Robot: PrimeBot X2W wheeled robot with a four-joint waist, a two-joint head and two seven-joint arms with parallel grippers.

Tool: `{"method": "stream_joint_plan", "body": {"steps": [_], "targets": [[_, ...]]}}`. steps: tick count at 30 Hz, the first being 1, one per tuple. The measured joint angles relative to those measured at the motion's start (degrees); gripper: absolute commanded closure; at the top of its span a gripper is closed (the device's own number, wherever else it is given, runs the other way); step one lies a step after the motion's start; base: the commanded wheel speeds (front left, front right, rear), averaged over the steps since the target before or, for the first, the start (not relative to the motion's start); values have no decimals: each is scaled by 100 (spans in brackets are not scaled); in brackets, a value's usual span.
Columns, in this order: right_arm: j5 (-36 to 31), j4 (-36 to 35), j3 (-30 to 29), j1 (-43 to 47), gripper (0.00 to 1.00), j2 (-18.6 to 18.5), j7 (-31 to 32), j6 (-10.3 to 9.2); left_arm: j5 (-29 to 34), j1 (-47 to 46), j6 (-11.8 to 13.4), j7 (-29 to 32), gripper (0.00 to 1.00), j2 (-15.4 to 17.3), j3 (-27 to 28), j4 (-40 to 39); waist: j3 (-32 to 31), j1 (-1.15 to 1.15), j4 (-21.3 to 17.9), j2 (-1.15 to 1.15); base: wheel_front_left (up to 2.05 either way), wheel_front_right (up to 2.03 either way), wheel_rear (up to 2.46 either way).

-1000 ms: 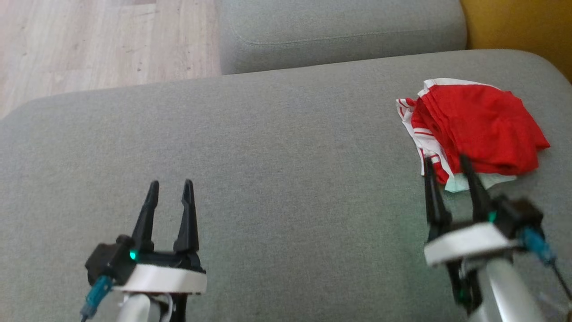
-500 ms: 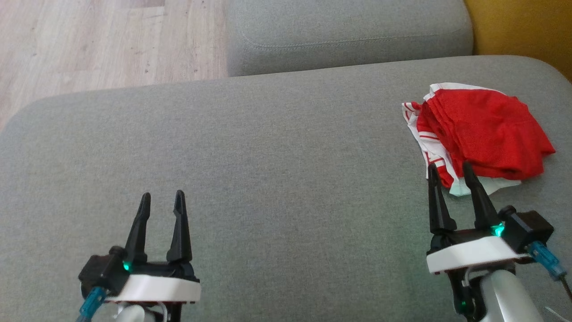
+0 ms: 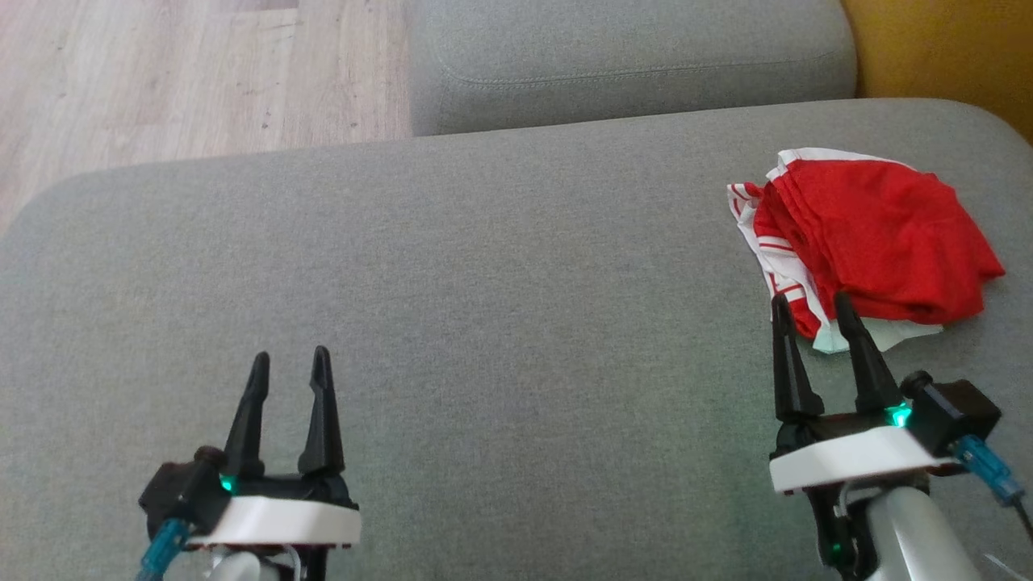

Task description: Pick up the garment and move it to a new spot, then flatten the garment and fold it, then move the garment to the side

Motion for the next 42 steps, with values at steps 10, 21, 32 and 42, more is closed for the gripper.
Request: {"method": "stream_joint_plan", "body": {"steps": [10, 21, 32, 42], "targets": [[309, 374, 15, 261, 100, 12, 47, 0, -261, 236, 48, 101, 100, -12, -14, 344, 5, 0, 6, 0, 0, 0, 0], [1078, 372, -45, 247, 100, 11, 232, 0, -936, 232, 47, 296, 100, -13, 91, 341, -2, 0, 10, 0, 0, 0, 0], [1792, 371, -131, 244, 100, 8, 379, 0, -1566, 225, 43, 470, 100, -13, 180, 337, -8, 0, 12, 0, 0, 0, 0], [2363, 368, -183, 238, 100, 3, 509, 0, -2076, 216, 42, 611, 100, -13, 294, 334, -12, 0, 15, 0, 0, 0, 0]]}}
